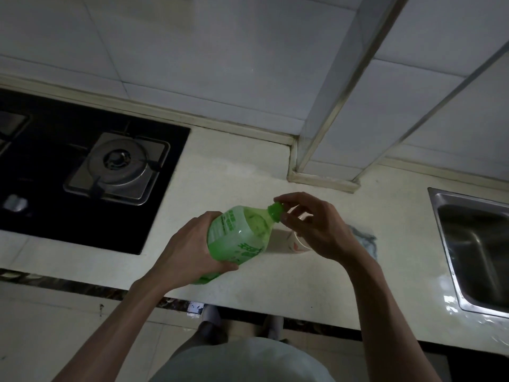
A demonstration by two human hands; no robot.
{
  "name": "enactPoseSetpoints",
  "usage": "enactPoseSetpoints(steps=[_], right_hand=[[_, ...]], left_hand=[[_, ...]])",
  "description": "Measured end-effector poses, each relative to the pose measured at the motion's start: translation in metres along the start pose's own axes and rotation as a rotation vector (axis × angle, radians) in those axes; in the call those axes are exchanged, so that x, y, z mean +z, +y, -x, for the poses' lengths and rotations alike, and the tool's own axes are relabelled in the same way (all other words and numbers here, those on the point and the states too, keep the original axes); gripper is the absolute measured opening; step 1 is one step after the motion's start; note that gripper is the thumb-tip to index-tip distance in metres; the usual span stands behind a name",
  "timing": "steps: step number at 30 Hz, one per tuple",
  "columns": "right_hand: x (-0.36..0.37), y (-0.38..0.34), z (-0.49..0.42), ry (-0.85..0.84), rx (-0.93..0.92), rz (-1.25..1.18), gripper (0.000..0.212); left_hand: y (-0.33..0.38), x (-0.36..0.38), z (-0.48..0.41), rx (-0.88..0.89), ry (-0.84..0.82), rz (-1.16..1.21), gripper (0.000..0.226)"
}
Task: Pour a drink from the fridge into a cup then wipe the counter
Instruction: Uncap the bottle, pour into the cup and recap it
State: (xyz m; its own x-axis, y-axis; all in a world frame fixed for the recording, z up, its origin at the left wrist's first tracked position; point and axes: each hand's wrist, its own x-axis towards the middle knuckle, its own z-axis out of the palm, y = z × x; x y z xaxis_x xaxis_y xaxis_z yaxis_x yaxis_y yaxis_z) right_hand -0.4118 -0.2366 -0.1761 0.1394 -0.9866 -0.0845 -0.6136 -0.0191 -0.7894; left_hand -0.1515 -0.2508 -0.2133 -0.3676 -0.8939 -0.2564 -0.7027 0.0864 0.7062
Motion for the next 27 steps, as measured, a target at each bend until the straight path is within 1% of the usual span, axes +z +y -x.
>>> enactPoseSetpoints(steps=[2, 3, 5, 7, 9, 10, 11, 13, 14, 16, 18, 21, 23, 25, 26, 27], right_hand=[[0.006, -0.006, -0.001, 0.02, 0.004, 0.044, 0.025], [0.009, -0.011, -0.001, 0.042, 0.043, 0.068, 0.032], [0.017, -0.02, -0.002, 0.064, 0.149, 0.144, 0.056], [0.024, -0.028, -0.003, 0.063, 0.238, 0.133, 0.065], [0.03, -0.036, -0.005, 0.079, 0.252, 0.097, 0.072], [0.031, -0.039, -0.005, 0.064, 0.225, 0.105, 0.071], [0.033, -0.042, -0.006, 0.037, 0.187, 0.118, 0.063], [0.038, -0.046, -0.007, 0.0, 0.105, 0.147, 0.037], [0.041, -0.047, -0.009, 0.001, 0.08, 0.159, 0.029], [0.046, -0.051, -0.012, 0.02, 0.083, 0.193, 0.026], [0.052, -0.056, -0.016, 0.051, 0.086, 0.228, 0.034], [0.064, -0.064, -0.024, 0.119, 0.113, 0.245, 0.056], [0.072, -0.069, -0.03, 0.143, 0.221, 0.206, 0.064], [0.077, -0.073, -0.034, 0.126, 0.316, 0.211, 0.069], [0.078, -0.075, -0.033, 0.114, 0.312, 0.257, 0.071], [0.078, -0.076, -0.032, 0.11, 0.269, 0.328, 0.074]], left_hand=[[-0.005, -0.004, 0.001, 0.002, -0.001, -0.006, 0.091], [-0.007, -0.007, 0.001, 0.008, -0.006, -0.014, 0.092], [-0.012, -0.01, 0.003, 0.023, -0.024, -0.023, 0.093], [-0.015, -0.013, 0.005, 0.028, -0.034, -0.01, 0.093], [-0.019, -0.016, 0.007, 0.025, -0.029, 0.009, 0.093], [-0.021, -0.018, 0.008, 0.026, -0.025, 0.013, 0.093], [-0.024, -0.02, 0.01, 0.025, -0.022, 0.015, 0.093], [-0.031, -0.024, 0.014, 0.025, -0.017, 0.02, 0.093], [-0.035, -0.025, 0.016, 0.028, -0.013, 0.019, 0.093], [-0.041, -0.028, 0.02, 0.032, 0.008, 0.015, 0.092], [-0.047, -0.029, 0.024, 0.036, 0.038, 0.004, 0.093], [-0.051, -0.029, 0.031, 0.061, 0.099, 0.021, 0.094], [-0.051, -0.031, 0.035, 0.087, 0.134, 0.018, 0.094], [-0.052, -0.034, 0.036, 0.11, 0.143, 0.003, 0.093], [-0.055, -0.035, 0.035, 0.11, 0.135, 0.0, 0.093], [-0.056, -0.037, 0.034, 0.101, 0.122, 0.004, 0.094]])
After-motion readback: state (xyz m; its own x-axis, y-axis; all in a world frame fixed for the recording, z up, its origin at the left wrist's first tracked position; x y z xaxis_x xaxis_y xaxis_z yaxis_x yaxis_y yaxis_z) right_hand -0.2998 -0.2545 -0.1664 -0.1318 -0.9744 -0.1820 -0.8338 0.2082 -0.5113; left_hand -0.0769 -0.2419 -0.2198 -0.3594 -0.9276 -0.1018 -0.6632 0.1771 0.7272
